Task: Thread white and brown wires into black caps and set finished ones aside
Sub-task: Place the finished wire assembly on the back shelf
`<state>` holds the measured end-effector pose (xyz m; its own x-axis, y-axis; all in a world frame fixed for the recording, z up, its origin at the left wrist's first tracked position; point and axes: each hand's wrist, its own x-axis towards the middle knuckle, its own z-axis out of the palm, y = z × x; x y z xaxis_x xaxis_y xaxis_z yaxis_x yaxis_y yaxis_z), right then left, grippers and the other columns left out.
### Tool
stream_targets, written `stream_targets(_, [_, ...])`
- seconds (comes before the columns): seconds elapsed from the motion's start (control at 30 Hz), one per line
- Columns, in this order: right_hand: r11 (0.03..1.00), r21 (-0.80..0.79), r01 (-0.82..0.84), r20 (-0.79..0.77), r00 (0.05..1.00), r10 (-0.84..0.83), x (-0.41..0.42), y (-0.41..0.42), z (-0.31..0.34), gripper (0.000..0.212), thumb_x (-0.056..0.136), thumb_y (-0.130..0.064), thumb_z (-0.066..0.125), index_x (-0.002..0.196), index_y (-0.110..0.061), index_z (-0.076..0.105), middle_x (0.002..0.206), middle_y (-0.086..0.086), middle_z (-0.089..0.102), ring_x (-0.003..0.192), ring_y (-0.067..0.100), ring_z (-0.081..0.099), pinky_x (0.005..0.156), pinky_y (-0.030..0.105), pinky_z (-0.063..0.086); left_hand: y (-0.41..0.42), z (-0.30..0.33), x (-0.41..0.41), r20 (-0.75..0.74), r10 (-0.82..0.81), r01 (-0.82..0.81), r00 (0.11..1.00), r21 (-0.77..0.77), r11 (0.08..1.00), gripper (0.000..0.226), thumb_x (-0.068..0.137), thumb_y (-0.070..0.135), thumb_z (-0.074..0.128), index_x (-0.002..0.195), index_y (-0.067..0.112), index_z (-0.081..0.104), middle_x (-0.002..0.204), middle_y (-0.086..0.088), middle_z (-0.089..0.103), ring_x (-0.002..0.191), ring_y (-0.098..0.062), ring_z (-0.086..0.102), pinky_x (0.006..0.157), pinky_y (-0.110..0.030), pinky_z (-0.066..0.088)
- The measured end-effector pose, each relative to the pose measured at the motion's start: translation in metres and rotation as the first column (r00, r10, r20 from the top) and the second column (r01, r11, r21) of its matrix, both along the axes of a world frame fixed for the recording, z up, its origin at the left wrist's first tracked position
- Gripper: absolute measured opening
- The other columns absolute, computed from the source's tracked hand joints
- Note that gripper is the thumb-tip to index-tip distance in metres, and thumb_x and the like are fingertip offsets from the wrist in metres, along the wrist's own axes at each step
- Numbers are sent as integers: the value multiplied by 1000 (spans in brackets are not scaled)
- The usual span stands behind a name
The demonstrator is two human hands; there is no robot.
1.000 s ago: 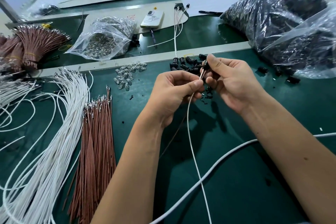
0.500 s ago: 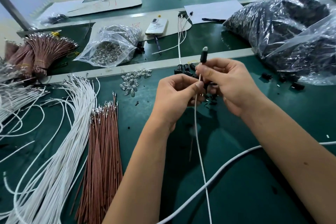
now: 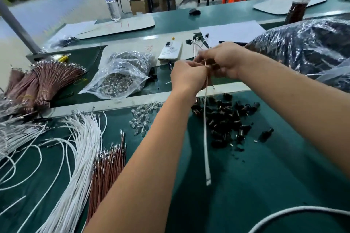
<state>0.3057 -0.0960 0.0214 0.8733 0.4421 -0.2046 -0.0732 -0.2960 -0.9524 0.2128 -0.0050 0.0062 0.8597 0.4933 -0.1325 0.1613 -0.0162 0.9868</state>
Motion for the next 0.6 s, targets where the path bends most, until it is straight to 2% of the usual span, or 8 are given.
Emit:
stream_targets(0.03, [999, -14, 35, -4, 999, -35, 15, 8, -3, 30, 107, -28, 57, 86, -12, 72, 72, 4, 68, 44, 8, 51, 44, 18, 39, 3, -5, 11, -18, 3, -3, 1000, 29, 1000, 17, 82, 3, 75, 67, 9, 72, 87, -22, 75, 85, -38, 74, 77, -47, 62])
stream_targets(0.1, [995, -25, 99, -14, 995, -99, 48, 25, -10, 31, 110, -29, 52, 90, -11, 68, 65, 2, 62, 35, 4, 41, 35, 15, 28, 10, -13, 31, -55, -1, 6, 998, 102, 995, 20, 78, 4, 77, 62, 13, 70, 82, -19, 75, 89, -38, 74, 82, -53, 61])
stream_targets(0.27, [961, -105, 255, 84, 965, -247, 123, 60, -20, 24, 107, -26, 55, 91, -12, 66, 68, 4, 56, 45, 10, 34, 36, 12, 22, 25, -23, 68, -109, 16, 11, 994, 244, 970, 10, 76, 11, 79, 68, 12, 73, 75, -11, 75, 81, -27, 73, 83, -44, 61])
stream_targets(0.33, [955, -132, 265, 113, 961, -252, 143, 70, -18, 15, 105, -24, 58, 102, -10, 61, 75, 7, 59, 47, 11, 37, 37, 13, 27, 29, -21, 80, -106, 64, -24, 992, 343, 939, 1, 77, 13, 76, 76, 13, 77, 77, -6, 75, 82, -24, 72, 81, -37, 61])
stream_targets(0.4, [959, -163, 233, 127, 969, -214, 156, 75, -17, 20, 103, -22, 63, 115, -9, 54, 86, 10, 60, 56, 14, 49, 41, 19, 43, 30, -20, 86, -100, 76, -22, 992, 461, 887, 7, 81, 19, 74, 83, 13, 76, 84, -5, 75, 86, -24, 70, 80, -32, 59])
stream_targets(0.47, [956, -217, 199, 152, 974, -169, 160, 72, -19, 27, 100, -24, 68, 118, -10, 53, 96, 10, 57, 73, 21, 60, 57, 27, 60, 32, -21, 86, -84, 81, -18, 993, 578, 816, 12, 85, 26, 73, 91, 17, 76, 95, -4, 74, 91, -24, 68, 79, -30, 54])
stream_targets(0.53, [919, -326, 223, 308, 944, -120, 154, 58, -23, 25, 98, -25, 70, 111, -5, 63, 102, 11, 62, 85, 27, 66, 77, 39, 65, 35, -22, 76, -80, 77, -6, 994, 655, 756, 12, 86, 27, 71, 93, 19, 76, 96, -2, 74, 92, -22, 67, 76, -29, 49])
stream_targets(0.6, [863, -433, 260, 476, 879, -26, 135, 40, -24, 20, 96, -19, 68, 104, -2, 73, 101, 15, 73, 86, 32, 73, 81, 44, 64, 38, -22, 58, -103, 63, 26, 993, 692, 722, 7, 85, 23, 71, 88, 20, 77, 93, -2, 74, 90, -21, 67, 77, -29, 51])
